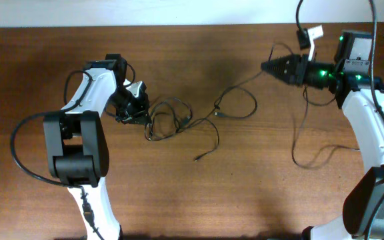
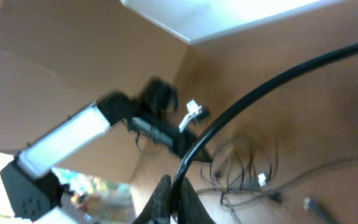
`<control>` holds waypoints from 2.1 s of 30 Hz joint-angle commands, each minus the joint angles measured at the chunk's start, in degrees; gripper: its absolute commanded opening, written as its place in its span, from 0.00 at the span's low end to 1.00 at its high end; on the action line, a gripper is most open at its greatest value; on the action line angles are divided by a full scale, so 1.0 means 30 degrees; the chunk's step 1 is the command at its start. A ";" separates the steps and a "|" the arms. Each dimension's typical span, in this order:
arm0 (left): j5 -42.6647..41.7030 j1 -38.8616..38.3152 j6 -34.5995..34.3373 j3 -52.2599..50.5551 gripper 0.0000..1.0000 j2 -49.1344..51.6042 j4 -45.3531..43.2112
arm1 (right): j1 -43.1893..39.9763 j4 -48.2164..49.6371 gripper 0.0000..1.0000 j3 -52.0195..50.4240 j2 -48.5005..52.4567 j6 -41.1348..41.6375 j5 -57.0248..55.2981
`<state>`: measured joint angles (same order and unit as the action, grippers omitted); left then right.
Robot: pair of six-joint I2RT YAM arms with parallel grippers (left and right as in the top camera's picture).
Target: Untangle cables
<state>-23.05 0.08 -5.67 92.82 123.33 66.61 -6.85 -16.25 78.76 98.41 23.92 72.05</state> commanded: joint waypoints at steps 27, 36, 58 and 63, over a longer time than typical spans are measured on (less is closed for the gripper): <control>-0.0357 -0.2244 0.0903 -0.0036 0.02 -0.0510 -0.0488 | 0.3198 1.3238 0.04 0.0226 0.1355 0.8291 -0.8772; 0.0146 -0.2244 0.0896 -0.0036 0.04 -0.0510 -0.0495 | -0.4415 0.1909 0.04 0.0219 0.1355 0.5442 0.2448; 0.0138 -0.2244 0.0896 -0.0036 0.09 -0.0510 -0.0495 | -0.7453 -1.5875 0.99 0.0102 0.1362 -0.3657 -2.0378; 0.0138 -0.2244 0.0889 -0.0036 0.11 -0.0510 -0.0495 | -0.3971 -1.6094 0.99 -0.0109 0.1362 -0.3789 -2.0385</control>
<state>-22.85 -6.63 -3.90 92.75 123.31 65.12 -23.73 -64.36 79.40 103.04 12.93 11.31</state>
